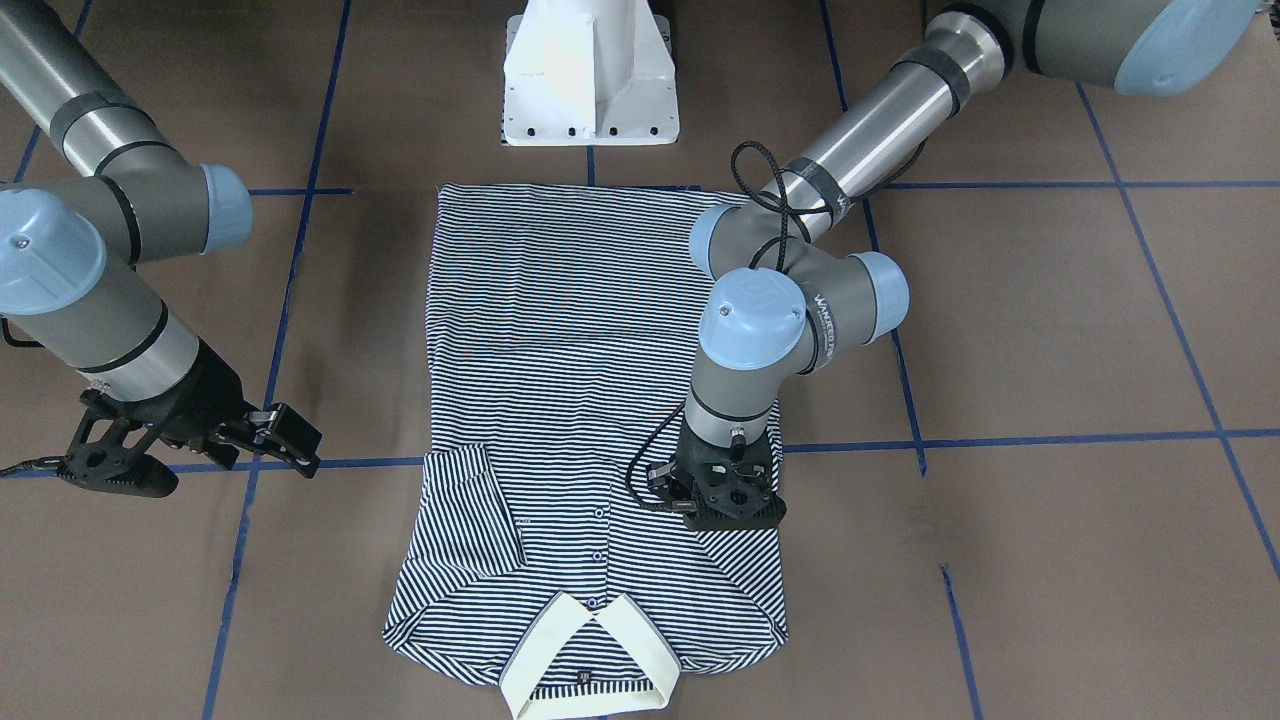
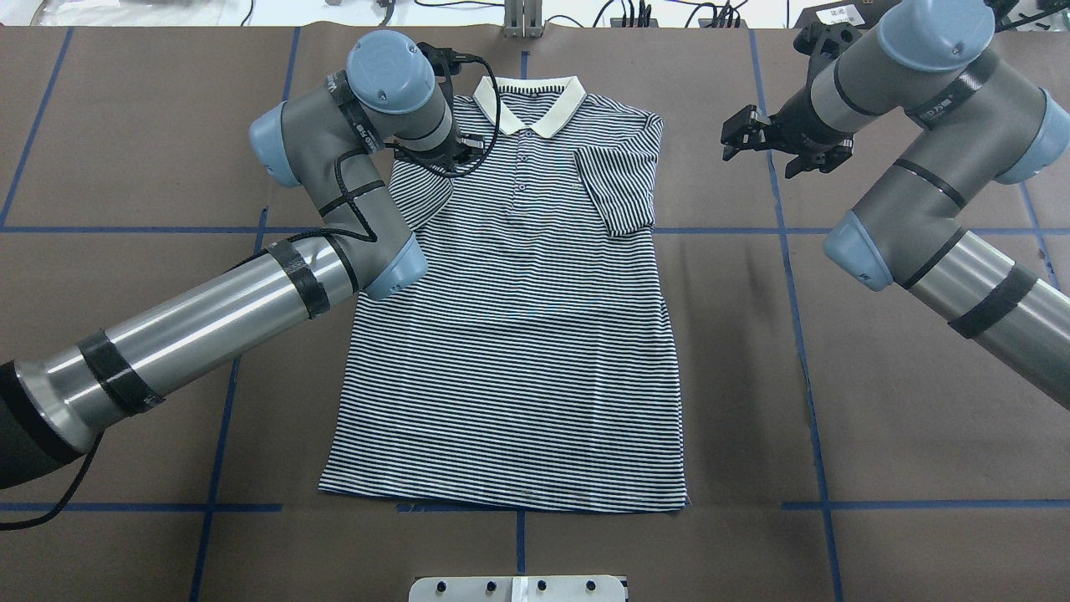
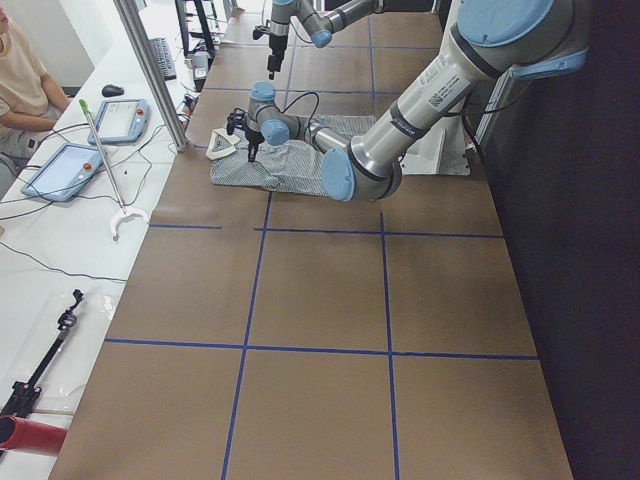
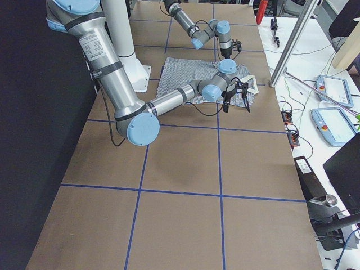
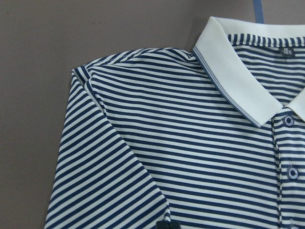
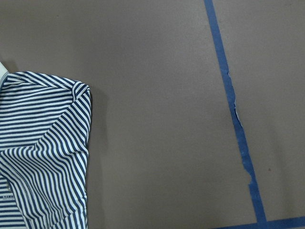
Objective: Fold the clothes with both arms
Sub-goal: 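Move the right gripper to the hem corner nearest the robot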
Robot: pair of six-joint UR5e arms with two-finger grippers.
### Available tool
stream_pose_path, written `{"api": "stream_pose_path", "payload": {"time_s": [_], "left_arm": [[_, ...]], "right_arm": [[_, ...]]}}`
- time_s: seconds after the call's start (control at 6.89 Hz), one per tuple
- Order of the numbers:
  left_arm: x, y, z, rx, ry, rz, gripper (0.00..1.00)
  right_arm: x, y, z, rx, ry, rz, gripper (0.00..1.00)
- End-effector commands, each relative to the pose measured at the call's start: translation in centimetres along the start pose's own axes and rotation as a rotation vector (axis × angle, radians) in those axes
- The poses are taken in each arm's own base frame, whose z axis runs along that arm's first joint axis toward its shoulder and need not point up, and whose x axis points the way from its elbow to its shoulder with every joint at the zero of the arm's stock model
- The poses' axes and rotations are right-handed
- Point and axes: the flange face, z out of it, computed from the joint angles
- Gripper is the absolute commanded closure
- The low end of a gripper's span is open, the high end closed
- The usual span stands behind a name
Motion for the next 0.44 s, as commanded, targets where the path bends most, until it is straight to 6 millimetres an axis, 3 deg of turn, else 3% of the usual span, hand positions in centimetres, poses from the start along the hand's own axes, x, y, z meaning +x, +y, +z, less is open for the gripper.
{"api": "stream_pose_path", "payload": {"time_s": [0.0,0.15,0.29], "left_arm": [[0.1,0.0,0.1,0.019,0.018,0.006,0.53],[0.6,0.1,-1.2,0.038,0.062,-0.001,0.34],[0.0,2.9,-2.6,0.034,0.113,-0.051,0.31]], "right_arm": [[-0.2,0.1,0.2,-0.001,0.000,0.002,0.00],[-1.0,1.1,0.5,0.022,0.005,0.023,0.00],[-4.1,4.8,1.0,0.064,-0.007,0.059,0.00]]}}
